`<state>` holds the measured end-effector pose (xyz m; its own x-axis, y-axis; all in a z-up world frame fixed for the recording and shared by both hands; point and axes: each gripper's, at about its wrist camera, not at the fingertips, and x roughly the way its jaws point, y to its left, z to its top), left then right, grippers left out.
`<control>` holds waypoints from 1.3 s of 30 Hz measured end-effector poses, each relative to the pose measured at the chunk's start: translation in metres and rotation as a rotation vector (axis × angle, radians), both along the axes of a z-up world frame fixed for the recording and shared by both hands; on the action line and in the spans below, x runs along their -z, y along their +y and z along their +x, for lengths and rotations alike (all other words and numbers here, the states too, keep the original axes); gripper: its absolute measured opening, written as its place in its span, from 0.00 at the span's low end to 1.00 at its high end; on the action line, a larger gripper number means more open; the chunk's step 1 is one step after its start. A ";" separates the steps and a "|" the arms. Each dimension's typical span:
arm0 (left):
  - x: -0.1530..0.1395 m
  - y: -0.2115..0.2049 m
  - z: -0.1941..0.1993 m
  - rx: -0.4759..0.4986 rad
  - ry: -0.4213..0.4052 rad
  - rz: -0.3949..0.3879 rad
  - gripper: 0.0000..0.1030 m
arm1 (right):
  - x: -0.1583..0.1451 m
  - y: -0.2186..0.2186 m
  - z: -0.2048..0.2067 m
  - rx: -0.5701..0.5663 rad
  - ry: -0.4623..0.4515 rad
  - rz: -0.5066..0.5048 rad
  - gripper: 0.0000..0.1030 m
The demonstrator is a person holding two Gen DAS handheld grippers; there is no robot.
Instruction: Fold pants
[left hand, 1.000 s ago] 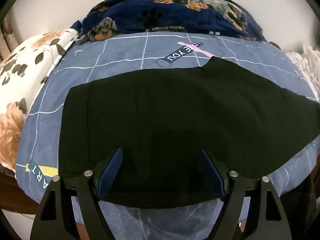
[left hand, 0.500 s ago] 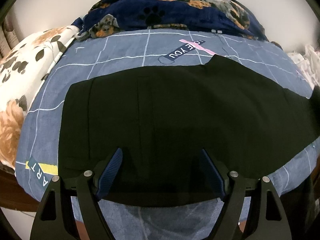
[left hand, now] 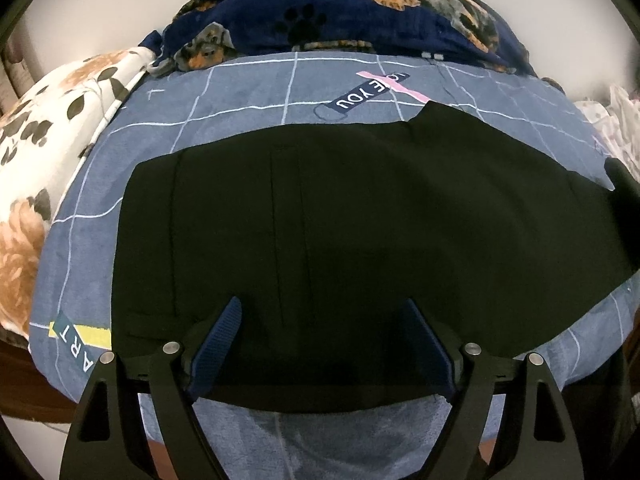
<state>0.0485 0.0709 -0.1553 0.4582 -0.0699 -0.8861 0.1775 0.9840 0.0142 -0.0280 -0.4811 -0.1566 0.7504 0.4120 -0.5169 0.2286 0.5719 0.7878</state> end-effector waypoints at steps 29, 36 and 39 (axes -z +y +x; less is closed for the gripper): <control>0.009 -0.004 0.002 0.020 0.032 0.029 0.83 | 0.019 0.061 0.016 -0.164 0.046 0.005 0.08; 0.009 -0.004 0.002 0.020 0.031 0.030 0.84 | 0.021 0.071 0.021 -0.194 0.048 0.011 0.08; 0.009 -0.004 0.002 0.021 0.032 0.031 0.84 | 0.023 0.075 0.022 -0.206 0.050 0.011 0.08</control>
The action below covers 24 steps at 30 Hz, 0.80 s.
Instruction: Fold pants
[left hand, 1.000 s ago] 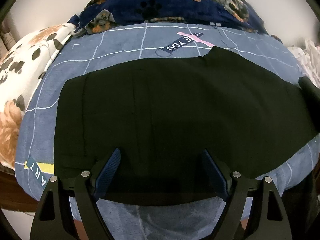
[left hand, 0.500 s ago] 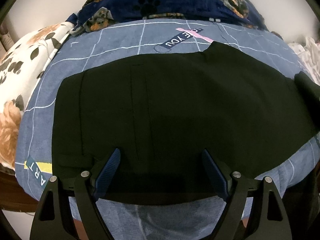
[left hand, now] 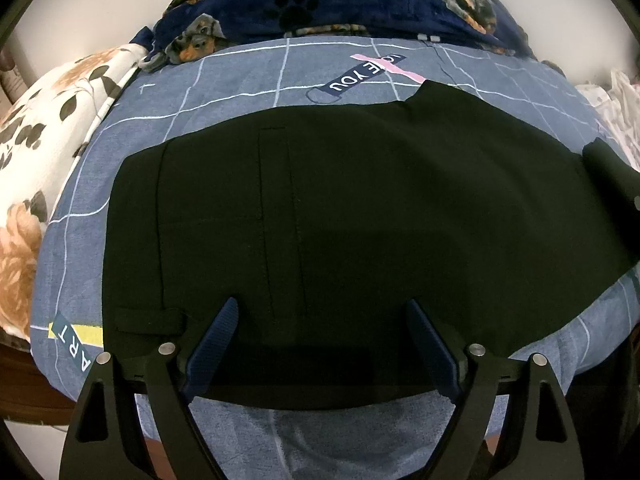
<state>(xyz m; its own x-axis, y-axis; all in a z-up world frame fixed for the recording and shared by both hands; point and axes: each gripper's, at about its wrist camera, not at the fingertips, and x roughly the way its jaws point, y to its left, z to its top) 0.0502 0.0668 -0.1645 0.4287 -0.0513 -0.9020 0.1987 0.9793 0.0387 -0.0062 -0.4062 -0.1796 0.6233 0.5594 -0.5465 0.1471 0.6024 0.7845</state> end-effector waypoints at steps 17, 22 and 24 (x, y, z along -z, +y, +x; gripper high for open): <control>0.002 -0.001 0.000 0.002 0.000 0.004 0.84 | 0.005 0.015 0.006 -0.040 0.003 0.009 0.09; 0.002 -0.001 -0.001 0.002 0.000 0.005 0.84 | 0.006 0.020 0.007 -0.055 0.006 0.010 0.09; 0.002 -0.002 0.000 0.002 0.001 0.005 0.84 | 0.006 0.022 0.008 -0.059 0.007 0.011 0.09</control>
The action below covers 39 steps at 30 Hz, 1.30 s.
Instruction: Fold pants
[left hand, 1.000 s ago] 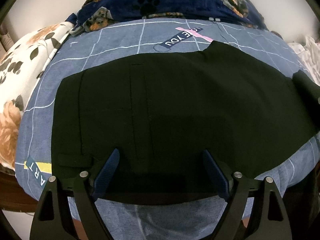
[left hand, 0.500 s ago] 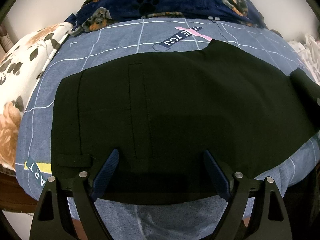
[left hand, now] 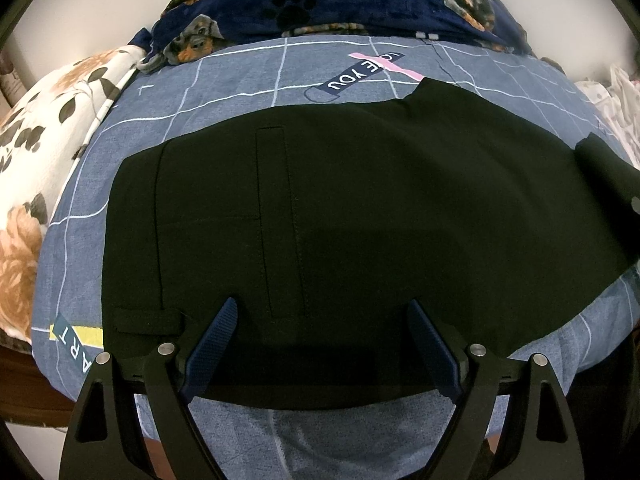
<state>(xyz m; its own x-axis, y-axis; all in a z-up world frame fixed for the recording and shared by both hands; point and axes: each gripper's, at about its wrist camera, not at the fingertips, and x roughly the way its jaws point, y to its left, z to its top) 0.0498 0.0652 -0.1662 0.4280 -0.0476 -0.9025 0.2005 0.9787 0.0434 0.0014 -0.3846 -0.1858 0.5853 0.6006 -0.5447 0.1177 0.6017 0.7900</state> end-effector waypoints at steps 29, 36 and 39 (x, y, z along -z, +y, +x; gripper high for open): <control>0.001 -0.002 0.001 0.001 0.002 0.003 0.86 | 0.001 0.024 0.005 -0.067 0.005 -0.036 0.10; 0.001 -0.002 0.001 0.002 0.003 0.004 0.87 | 0.001 0.030 0.006 -0.084 0.005 -0.050 0.10; 0.001 -0.002 0.001 0.002 0.003 0.005 0.87 | 0.002 0.031 0.006 -0.088 0.006 -0.050 0.10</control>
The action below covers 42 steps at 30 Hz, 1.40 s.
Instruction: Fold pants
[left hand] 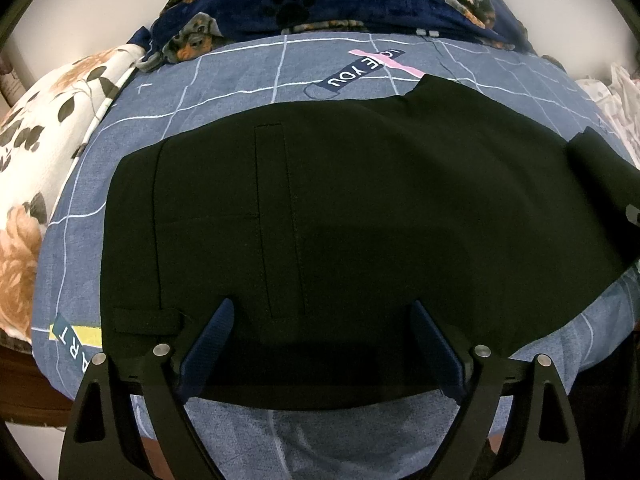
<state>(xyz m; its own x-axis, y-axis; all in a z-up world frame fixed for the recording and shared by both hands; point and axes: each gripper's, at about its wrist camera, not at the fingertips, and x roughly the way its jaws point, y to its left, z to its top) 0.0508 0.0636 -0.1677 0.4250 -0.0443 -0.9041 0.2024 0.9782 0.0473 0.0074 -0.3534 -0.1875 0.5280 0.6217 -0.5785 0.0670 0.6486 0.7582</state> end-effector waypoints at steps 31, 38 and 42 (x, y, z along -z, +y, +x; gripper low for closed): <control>0.003 -0.002 0.000 0.005 0.006 0.009 0.90 | 0.005 0.013 0.000 -0.030 0.011 -0.004 0.13; 0.003 -0.002 0.001 0.006 0.006 0.011 0.90 | 0.006 0.016 -0.001 -0.038 0.012 -0.007 0.14; 0.003 -0.003 0.001 0.006 0.006 0.012 0.90 | 0.007 0.019 -0.003 -0.046 0.011 -0.013 0.14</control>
<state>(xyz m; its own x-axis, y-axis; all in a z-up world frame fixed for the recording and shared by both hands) 0.0519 0.0608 -0.1710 0.4190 -0.0364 -0.9072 0.2087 0.9763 0.0572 0.0048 -0.3343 -0.1941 0.4924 0.6381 -0.5920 0.0448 0.6606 0.7494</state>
